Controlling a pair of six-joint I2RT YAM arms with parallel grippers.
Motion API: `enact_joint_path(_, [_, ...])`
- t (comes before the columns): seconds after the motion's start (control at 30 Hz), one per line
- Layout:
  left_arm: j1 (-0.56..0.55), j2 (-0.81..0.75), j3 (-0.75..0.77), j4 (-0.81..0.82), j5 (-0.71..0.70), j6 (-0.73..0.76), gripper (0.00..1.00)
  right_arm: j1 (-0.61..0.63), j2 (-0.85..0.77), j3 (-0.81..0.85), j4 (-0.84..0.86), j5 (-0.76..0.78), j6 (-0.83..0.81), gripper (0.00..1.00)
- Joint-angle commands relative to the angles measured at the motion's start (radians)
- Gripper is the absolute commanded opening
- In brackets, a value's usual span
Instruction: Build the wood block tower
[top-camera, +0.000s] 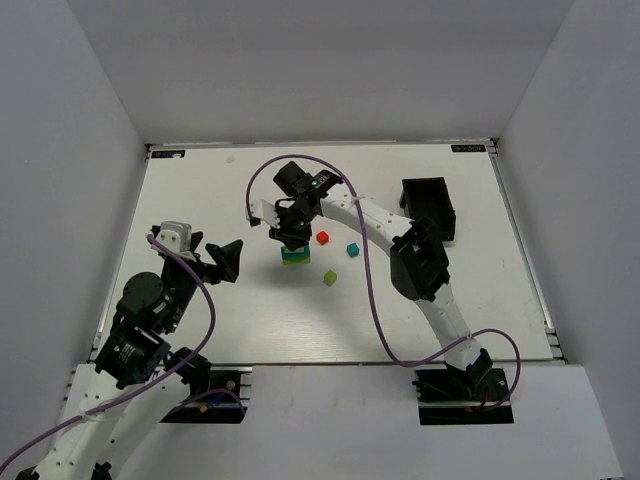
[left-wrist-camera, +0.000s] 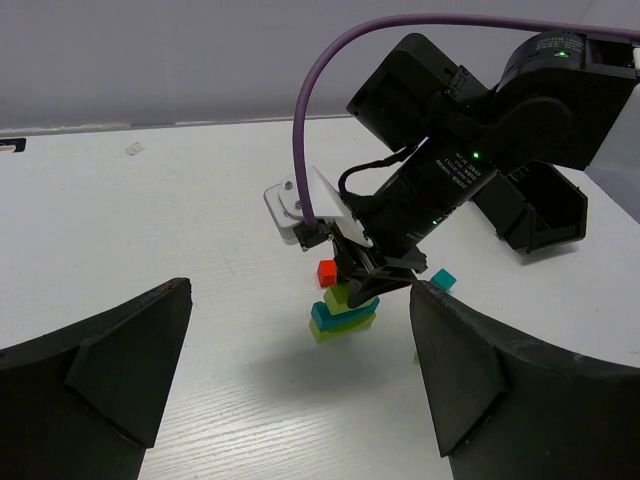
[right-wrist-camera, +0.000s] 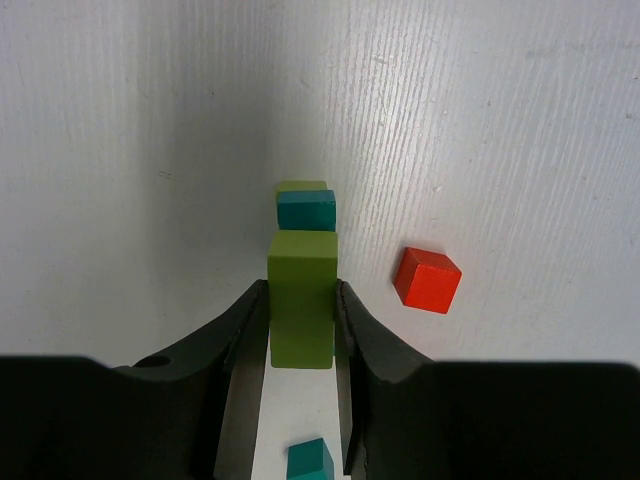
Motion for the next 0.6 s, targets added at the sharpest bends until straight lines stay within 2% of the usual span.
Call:
enact_joint_path(0.0, [0.006, -0.004, -0.005, -0.006, -0.008, -0.005, 1.00, 0.006, 0.005, -0.009, 0.016, 0.008, 0.011, 0.04])
enact_joint_path(0.57, [0.006, -0.004, -0.005, -0.006, -0.008, -0.005, 1.00, 0.005, 0.010, -0.020, 0.024, 0.020, 0.015, 0.05])
